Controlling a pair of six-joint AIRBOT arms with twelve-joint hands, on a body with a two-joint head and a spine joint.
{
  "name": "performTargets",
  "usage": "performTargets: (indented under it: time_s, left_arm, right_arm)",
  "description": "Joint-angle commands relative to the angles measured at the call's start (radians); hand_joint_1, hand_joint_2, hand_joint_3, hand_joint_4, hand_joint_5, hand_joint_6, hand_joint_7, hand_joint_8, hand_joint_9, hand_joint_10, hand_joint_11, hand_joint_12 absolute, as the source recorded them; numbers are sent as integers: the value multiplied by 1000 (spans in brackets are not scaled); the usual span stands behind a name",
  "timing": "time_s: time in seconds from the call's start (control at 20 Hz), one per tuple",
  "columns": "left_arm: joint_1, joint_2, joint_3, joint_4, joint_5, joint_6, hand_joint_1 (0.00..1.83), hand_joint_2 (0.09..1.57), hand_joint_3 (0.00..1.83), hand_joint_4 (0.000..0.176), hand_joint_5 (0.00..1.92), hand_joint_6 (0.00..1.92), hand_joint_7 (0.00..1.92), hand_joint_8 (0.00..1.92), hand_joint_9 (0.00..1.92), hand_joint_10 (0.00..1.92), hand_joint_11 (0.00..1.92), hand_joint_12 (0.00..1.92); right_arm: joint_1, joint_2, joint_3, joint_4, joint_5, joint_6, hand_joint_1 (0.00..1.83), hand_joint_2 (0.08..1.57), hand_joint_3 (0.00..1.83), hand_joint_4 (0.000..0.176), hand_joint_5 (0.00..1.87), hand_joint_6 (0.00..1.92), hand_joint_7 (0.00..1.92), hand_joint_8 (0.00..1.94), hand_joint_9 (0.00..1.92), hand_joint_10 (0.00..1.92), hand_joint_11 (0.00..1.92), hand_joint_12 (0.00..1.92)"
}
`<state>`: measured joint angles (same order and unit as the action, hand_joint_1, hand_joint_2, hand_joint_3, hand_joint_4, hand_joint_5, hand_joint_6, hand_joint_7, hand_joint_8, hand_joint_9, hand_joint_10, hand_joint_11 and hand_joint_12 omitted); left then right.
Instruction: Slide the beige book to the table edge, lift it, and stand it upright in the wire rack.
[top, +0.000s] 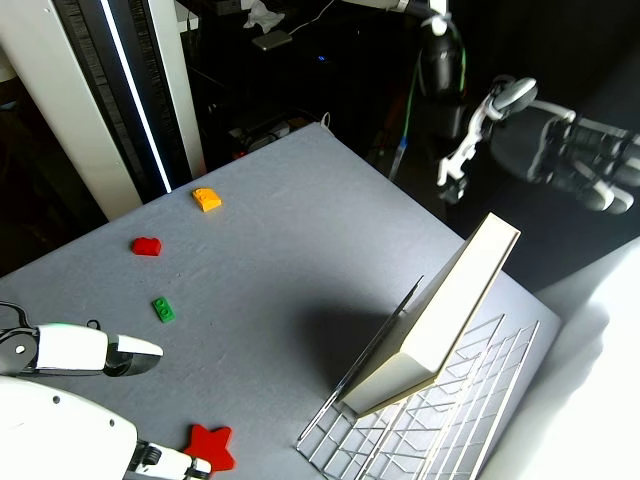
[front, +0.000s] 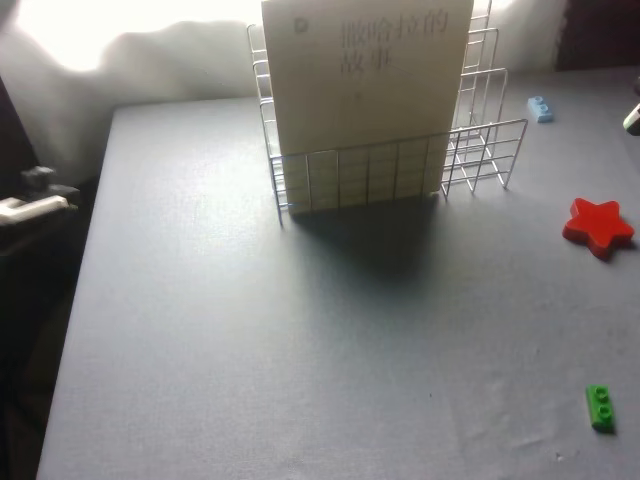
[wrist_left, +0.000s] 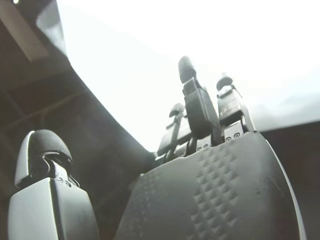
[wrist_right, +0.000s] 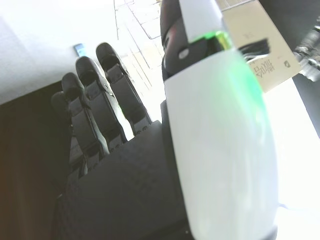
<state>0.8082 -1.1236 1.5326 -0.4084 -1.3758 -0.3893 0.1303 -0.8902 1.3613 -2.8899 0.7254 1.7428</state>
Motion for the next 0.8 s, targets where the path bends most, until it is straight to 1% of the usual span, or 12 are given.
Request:
performTargets:
  time_s: [0.0,0.05,0.1,0.2,0.3,0.35,0.4,0.5,0.6,0.65,0.7,0.75]
  left_arm:
    - [-3,25,-10,12,-97,1,516,953,2,24,0,0,0,0,0,0,24,11]
    - [-3,48,-27,33,-90,11,516,953,2,24,0,0,0,0,0,0,24,11]
    - [6,101,-67,72,-68,57,498,962,5,22,0,0,0,0,0,0,24,12]
    - [33,150,-109,115,-37,100,498,973,9,18,0,0,0,0,0,0,20,11]
    - [72,230,-180,155,44,204,519,974,7,11,3,1,0,0,0,0,31,19]
    - [84,254,-195,175,70,224,454,992,14,10,0,0,0,0,0,0,30,20]
    - [96,287,-215,225,116,251,447,998,15,2,0,0,0,0,0,0,19,16]
    - [108,344,-245,300,177,302,511,981,3,1,8,3,0,0,0,0,18,18]
    - [135,379,-265,320,188,343,489,990,7,5,17,5,0,0,0,0,10,18]
    - [146,387,-270,324,188,356,500,989,5,2,27,8,0,0,8,3,14,21]
    - [159,400,-275,337,191,375,512,974,0,6,44,13,8,3,29,10,37,33]
    - [164,416,-279,369,204,401,515,968,2,7,51,7,11,1,37,5,7,125]
  right_arm:
    - [4,9,3,19,-69,6,209,1107,0,0,353,1,357,0,351,0,0,944]
    - [4,10,3,19,-69,7,209,1107,0,0,353,1,357,0,351,0,0,944]
    - [3,11,3,19,-69,9,220,1109,0,0,350,0,357,0,352,1,0,941]
    - [3,12,3,19,-70,10,222,1108,0,0,359,2,364,2,363,3,0,962]
    - [2,13,3,19,-70,9,187,1114,1,0,353,0,354,0,349,1,0,925]
    - [2,13,3,19,-70,9,183,1119,2,0,349,0,350,0,343,1,0,905]
    - [2,13,3,19,-70,9,170,1120,2,0,343,0,346,0,340,0,0,901]
    - [2,14,3,19,-70,9,130,1126,2,0,364,6,370,7,360,6,2,925]
    - [2,14,3,19,-68,9,145,1127,1,0,363,3,373,4,364,4,0,921]
    - [2,14,2,19,-66,9,140,1130,1,0,362,1,374,2,367,3,0,935]
    - [2,14,2,19,-64,8,149,1130,1,0,354,0,377,3,372,5,0,938]
    - [2,14,3,20,-64,6,151,1130,1,0,353,0,377,3,373,5,0,938]
